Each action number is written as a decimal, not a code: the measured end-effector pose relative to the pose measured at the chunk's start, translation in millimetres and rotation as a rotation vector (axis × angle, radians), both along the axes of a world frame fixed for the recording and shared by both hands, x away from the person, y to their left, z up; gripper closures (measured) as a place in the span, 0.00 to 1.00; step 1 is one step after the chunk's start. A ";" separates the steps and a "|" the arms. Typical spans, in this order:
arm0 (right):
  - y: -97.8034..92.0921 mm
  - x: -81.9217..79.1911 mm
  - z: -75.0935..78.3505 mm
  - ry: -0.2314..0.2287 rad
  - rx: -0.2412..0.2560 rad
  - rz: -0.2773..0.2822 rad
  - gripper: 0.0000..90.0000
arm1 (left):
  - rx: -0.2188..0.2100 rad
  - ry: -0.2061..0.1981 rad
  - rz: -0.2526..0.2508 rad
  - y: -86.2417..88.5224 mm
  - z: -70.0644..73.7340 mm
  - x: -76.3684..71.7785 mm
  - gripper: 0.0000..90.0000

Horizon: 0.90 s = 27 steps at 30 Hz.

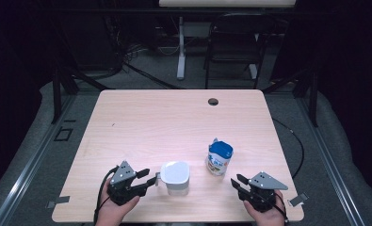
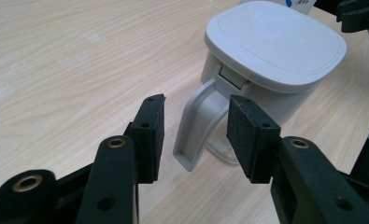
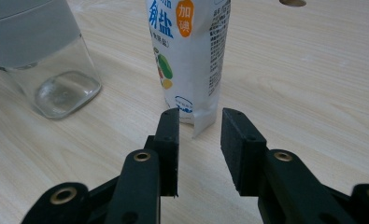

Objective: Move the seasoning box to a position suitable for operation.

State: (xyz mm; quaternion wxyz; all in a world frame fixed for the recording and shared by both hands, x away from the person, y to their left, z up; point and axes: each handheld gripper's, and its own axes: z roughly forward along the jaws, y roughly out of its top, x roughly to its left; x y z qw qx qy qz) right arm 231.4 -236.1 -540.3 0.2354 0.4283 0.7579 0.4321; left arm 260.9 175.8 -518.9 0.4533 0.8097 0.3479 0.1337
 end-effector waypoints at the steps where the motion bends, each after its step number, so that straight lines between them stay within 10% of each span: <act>1: 0.2 0.0 -0.1 0.000 -0.003 0.000 0.75 | 0.002 0.007 -0.004 0.4 1.3 1.1 0.66; 7: 0.9 0.7 -1.5 0.002 0.002 -0.005 0.76 | -0.013 0.015 0.036 1.5 7.5 5.7 0.75; 27: 10.2 0.2 1.6 -0.002 -0.019 0.024 0.88 | -0.039 -0.022 -0.054 -7.8 29.3 3.1 1.00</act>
